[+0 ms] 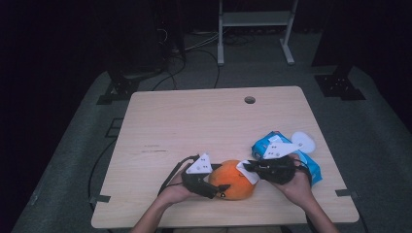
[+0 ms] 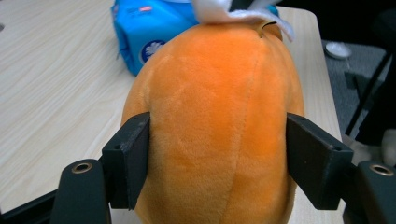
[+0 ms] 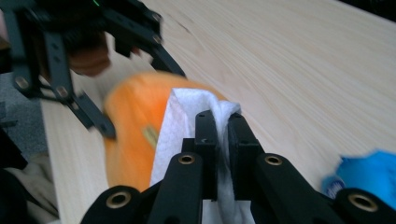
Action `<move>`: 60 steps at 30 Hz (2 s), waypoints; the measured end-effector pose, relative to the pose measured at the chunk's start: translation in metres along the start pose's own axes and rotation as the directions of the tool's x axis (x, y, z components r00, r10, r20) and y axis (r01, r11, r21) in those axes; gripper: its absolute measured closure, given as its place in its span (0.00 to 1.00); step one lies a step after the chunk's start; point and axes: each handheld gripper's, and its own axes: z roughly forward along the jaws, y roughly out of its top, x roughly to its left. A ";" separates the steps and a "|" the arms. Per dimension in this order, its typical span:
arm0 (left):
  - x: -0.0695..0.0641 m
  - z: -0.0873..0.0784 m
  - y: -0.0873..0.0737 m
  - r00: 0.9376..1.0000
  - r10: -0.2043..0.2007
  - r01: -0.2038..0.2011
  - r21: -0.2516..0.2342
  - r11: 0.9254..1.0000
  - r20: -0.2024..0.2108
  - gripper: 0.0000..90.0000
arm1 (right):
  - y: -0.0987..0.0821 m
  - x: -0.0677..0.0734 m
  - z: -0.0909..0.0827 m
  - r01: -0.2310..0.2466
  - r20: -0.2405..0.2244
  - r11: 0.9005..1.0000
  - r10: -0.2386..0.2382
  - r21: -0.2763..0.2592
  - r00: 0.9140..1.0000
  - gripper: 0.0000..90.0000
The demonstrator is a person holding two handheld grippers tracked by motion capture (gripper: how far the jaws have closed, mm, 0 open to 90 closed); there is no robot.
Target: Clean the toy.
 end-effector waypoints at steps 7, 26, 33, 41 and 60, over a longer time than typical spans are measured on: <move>0.004 -0.003 -0.004 1.000 -0.015 0.015 0.000 1.000 0.005 0.32 | -0.001 0.000 0.002 0.013 -0.002 1.000 -0.013 0.011 1.000 0.93; 0.007 0.007 -0.005 0.988 -0.156 0.157 0.037 0.987 -0.009 0.12 | -0.001 0.001 0.002 -0.010 -0.027 1.000 0.010 0.011 1.000 0.93; -0.003 0.002 0.007 0.982 -0.008 0.005 -0.014 1.000 -0.189 0.37 | 0.005 0.002 -0.002 -0.006 0.018 1.000 0.006 -0.023 1.000 0.93; 0.009 -0.001 -0.004 0.991 -0.023 0.020 -0.020 1.000 -0.133 0.31 | -0.011 -0.017 0.000 -0.069 0.019 0.998 0.069 -0.003 0.997 0.93; 0.003 0.002 0.008 0.989 -0.102 0.101 -0.018 0.995 -0.102 0.26 | -0.006 -0.013 -0.002 -0.068 0.025 0.997 0.068 -0.020 0.997 0.93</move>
